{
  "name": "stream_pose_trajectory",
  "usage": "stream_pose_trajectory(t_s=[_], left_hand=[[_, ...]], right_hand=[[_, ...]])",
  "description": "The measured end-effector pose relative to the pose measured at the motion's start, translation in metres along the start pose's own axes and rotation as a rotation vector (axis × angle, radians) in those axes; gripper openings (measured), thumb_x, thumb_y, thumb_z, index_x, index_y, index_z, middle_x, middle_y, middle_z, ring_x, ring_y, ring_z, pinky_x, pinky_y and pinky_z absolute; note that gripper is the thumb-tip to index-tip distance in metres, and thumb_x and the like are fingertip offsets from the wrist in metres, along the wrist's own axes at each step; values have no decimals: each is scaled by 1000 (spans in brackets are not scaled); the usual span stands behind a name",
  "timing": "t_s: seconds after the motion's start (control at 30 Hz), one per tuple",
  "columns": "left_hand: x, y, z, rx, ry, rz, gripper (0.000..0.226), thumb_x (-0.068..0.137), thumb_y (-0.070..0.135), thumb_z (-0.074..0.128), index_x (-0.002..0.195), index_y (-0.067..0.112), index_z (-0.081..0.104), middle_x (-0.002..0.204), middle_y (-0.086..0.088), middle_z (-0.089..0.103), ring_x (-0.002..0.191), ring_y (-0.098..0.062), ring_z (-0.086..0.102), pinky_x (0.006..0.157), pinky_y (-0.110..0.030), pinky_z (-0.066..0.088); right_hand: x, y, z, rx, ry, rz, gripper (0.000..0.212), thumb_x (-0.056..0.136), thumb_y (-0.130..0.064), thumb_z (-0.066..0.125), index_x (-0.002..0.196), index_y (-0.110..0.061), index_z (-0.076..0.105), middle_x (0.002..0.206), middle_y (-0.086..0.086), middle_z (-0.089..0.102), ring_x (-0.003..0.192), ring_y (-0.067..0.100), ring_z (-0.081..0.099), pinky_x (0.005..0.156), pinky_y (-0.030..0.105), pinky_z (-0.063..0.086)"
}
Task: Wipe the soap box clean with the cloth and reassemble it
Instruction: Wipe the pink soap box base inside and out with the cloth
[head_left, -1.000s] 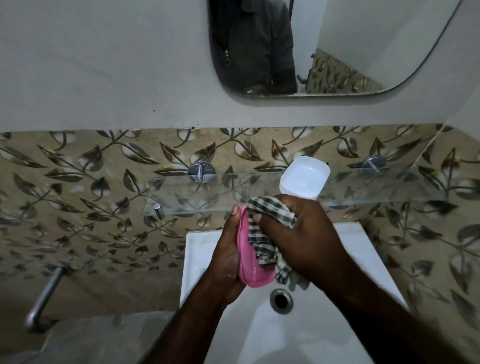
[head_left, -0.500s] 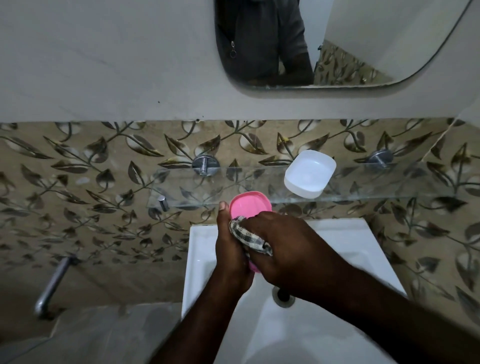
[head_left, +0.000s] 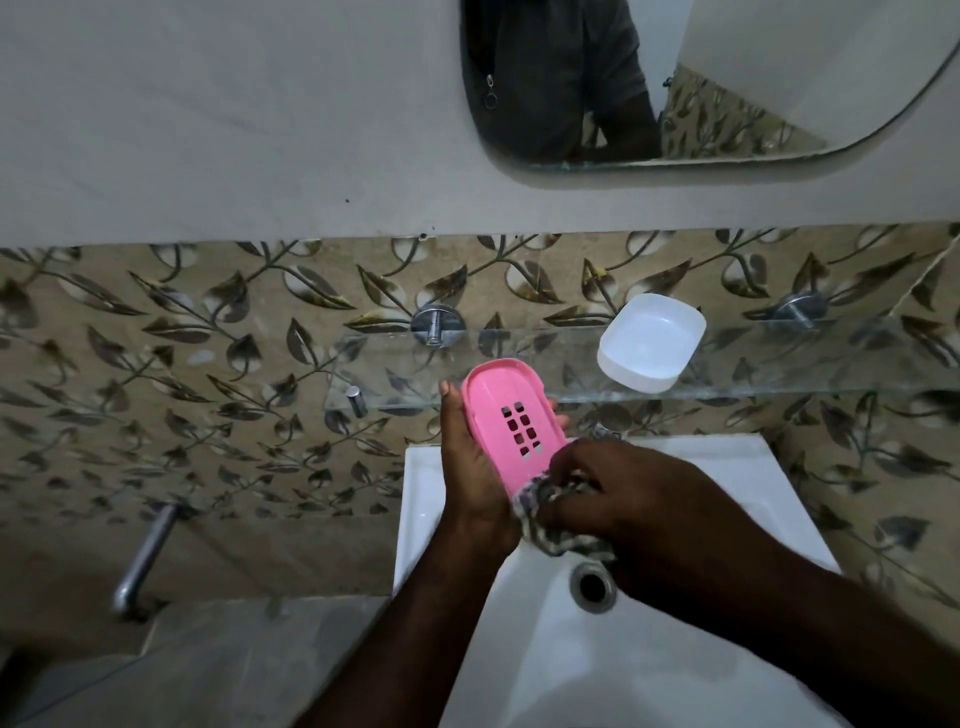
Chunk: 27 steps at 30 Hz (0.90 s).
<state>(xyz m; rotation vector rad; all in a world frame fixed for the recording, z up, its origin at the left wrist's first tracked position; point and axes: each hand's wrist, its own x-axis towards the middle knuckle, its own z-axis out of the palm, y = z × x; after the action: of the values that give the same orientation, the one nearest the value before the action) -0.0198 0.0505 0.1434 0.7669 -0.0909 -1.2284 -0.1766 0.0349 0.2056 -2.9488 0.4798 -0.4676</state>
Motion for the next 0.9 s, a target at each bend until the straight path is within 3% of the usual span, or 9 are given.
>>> stream_pose_trajectory(t_s=[0.07, 0.13, 0.23, 0.37, 0.5, 0.67, 0.73, 0.8, 0.9], left_hand=[[-1, 1, -2, 10, -46, -17, 79, 73, 75, 39, 89, 8, 78, 93, -20, 68, 85, -33, 63, 86, -44, 47], [-2, 3, -6, 12, -113, -18, 79, 72, 75, 39, 98, 10, 77, 99, -19, 68, 91, -33, 62, 92, -46, 45], [-6, 5, -7, 17, -180, 3, 77, 76, 72, 40, 107, 9, 73, 102, -17, 70, 90, -31, 66, 88, -43, 51], [-11, 6, -5, 87, -273, 4, 78, 79, 69, 45, 125, 9, 62, 118, -21, 64, 109, -37, 58, 99, -52, 43], [-18, 5, 1, 128, -334, -22, 73, 87, 61, 38, 137, 9, 50, 128, -22, 60, 117, -36, 58, 97, -49, 49], [-20, 6, 4, 231, -324, 45, 62, 91, 51, 37, 142, 17, 45, 125, -14, 65, 112, -26, 64, 91, -37, 54], [-20, 10, 2, 233, -324, 75, 64, 86, 55, 41, 141, 22, 47, 124, -15, 65, 111, -26, 64, 87, -37, 54], [-19, 11, 0, 201, -318, 74, 63, 85, 59, 42, 139, 26, 49, 120, -16, 65, 106, -28, 64, 88, -41, 54], [-16, 10, -3, 204, -301, 58, 62, 84, 63, 42, 137, 31, 52, 122, -22, 60, 105, -30, 59, 94, -46, 48]], right_hand=[[2, 6, -6, 117, 184, 83, 25, 83, -23, 57, 104, -27, 70, 102, -2, 68, 87, 16, 66, 65, 24, 54], [5, 12, -14, 287, 352, 295, 18, 85, -23, 62, 100, -27, 71, 87, -14, 70, 72, 5, 66, 61, 14, 50], [5, 21, -13, 437, 327, 516, 11, 88, -18, 70, 91, -28, 71, 66, -11, 70, 57, 1, 66, 50, 17, 48], [10, 8, -20, 591, 370, 520, 12, 84, -13, 74, 86, -25, 73, 74, -14, 73, 65, -2, 68, 56, 10, 48], [27, 0, -25, 707, 358, 476, 9, 85, -20, 76, 94, -20, 76, 78, -7, 76, 73, 5, 72, 69, 35, 60], [43, -12, -9, 558, 347, 376, 20, 88, -23, 67, 106, -22, 76, 93, -7, 76, 84, 5, 70, 77, 34, 57], [40, -15, -1, 546, 299, 299, 20, 90, -23, 67, 108, -21, 75, 95, -8, 75, 86, 6, 70, 77, 32, 56], [33, -15, 3, 604, 187, 260, 10, 92, -23, 66, 96, -26, 74, 82, -12, 70, 74, 7, 68, 67, 30, 54], [25, -9, 3, 652, 22, 317, 13, 91, -21, 66, 94, -30, 74, 81, -11, 73, 69, 7, 70, 65, 34, 59]])
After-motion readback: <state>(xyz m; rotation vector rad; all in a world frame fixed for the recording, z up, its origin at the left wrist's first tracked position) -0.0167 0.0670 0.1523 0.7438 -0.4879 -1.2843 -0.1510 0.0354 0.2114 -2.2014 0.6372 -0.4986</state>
